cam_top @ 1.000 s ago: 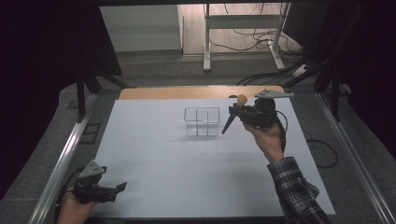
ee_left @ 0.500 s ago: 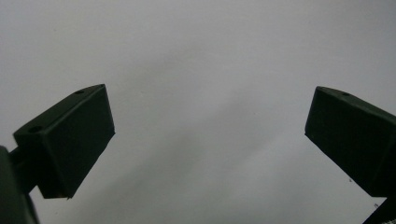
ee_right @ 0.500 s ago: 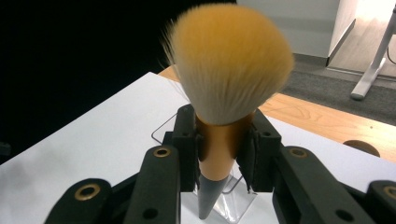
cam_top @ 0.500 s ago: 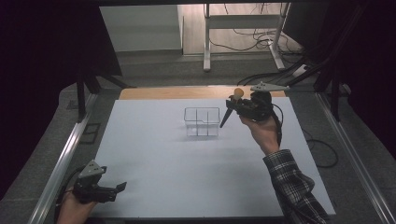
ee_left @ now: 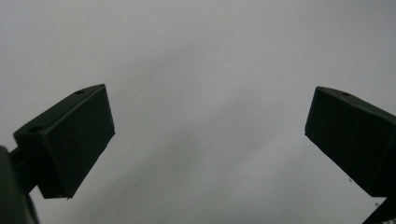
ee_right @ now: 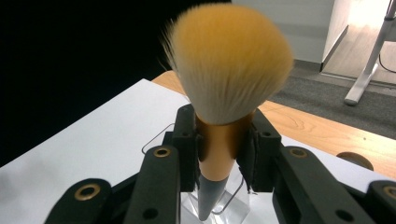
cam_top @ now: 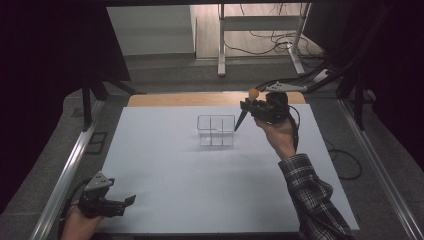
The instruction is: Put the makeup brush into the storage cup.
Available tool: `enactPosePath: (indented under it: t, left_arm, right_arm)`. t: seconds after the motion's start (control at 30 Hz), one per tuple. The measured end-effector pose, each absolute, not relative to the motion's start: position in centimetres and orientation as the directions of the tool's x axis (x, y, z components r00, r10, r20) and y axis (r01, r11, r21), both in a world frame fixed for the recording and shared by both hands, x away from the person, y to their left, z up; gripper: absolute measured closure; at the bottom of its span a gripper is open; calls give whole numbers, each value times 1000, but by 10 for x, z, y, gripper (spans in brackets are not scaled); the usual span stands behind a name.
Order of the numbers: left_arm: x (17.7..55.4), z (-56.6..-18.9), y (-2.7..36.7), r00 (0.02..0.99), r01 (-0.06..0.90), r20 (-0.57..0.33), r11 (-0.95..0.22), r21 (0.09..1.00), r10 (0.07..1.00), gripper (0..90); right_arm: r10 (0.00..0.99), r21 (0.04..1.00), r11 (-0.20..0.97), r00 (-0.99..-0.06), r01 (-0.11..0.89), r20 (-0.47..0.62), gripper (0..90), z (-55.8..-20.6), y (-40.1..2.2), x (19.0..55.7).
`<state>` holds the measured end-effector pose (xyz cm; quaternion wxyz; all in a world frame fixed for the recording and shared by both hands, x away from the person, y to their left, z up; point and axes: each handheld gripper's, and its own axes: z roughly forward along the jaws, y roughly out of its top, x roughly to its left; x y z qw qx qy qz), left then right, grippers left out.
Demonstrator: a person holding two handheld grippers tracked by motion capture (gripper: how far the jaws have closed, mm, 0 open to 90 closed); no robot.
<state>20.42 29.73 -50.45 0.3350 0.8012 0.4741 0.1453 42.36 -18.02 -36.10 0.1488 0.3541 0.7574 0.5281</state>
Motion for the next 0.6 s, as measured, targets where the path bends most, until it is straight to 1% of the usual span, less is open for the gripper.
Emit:
enactPosePath:
  t: [0.6]
  left_arm:
    - [204,-505,298,509,662,-89,-323,677,856,21]
  right_arm:
    - [712,906,197,-690,374,131,698,-363,-171,443]
